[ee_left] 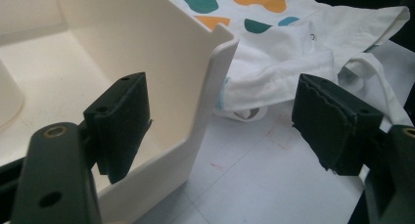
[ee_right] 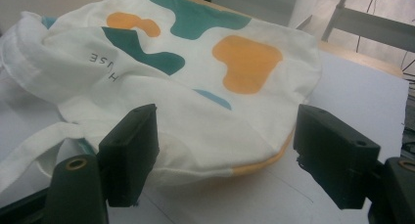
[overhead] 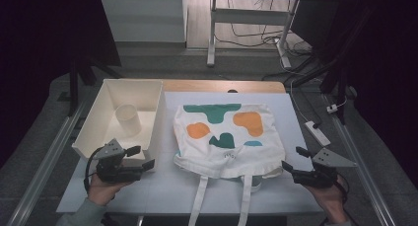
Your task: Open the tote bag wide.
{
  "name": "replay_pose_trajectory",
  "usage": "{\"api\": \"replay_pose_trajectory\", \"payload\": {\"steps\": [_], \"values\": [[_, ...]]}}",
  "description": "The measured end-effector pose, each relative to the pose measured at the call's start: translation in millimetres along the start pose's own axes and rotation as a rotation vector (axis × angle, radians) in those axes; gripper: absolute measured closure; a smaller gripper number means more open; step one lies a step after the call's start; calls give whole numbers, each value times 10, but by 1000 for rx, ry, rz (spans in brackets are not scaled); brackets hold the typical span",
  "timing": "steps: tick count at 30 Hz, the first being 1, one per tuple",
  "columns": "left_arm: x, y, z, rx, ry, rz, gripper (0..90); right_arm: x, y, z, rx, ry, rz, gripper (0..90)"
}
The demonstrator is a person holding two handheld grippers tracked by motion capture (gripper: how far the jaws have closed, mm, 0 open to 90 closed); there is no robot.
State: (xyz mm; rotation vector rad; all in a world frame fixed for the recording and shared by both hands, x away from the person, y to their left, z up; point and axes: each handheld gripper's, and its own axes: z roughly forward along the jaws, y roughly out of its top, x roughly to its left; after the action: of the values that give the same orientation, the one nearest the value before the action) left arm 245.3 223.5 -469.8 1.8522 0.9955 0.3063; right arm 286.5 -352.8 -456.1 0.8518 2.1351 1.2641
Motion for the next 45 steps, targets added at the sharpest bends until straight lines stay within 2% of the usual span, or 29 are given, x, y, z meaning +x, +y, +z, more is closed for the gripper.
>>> {"api": "replay_pose_trajectory", "payload": {"steps": [11, 19, 27, 28, 29, 33, 39, 42, 45], "values": [[-9, 9, -2, 0, 5, 3, 219, 10, 12, -58, -1, 21, 10, 237], [-35, 33, -45, -14, 4, 7, 219, 53, 61, -103, -7, 32, -2, 235], [-216, 142, -75, -32, -21, 55, 219, 100, 127, -164, -32, 42, -13, 235], [-250, 160, -72, -30, -11, 59, 216, 110, 141, -170, -39, 50, -14, 235], [-302, 194, -59, -13, 16, 70, 184, 140, 168, -172, -45, 65, -16, 235], [-331, 223, -55, -10, 36, 69, 179, 224, 212, -126, -40, 91, -33, 234], [-355, 269, -211, -72, 40, 64, 197, 306, 226, -35, -21, 124, -48, 233], [-435, 308, -226, -90, 27, 81, 199, 324, 232, -11, -19, 133, -47, 233], [-542, 357, -181, -86, 1, 112, 200, 350, 250, 19, -14, 144, -55, 233]]}}
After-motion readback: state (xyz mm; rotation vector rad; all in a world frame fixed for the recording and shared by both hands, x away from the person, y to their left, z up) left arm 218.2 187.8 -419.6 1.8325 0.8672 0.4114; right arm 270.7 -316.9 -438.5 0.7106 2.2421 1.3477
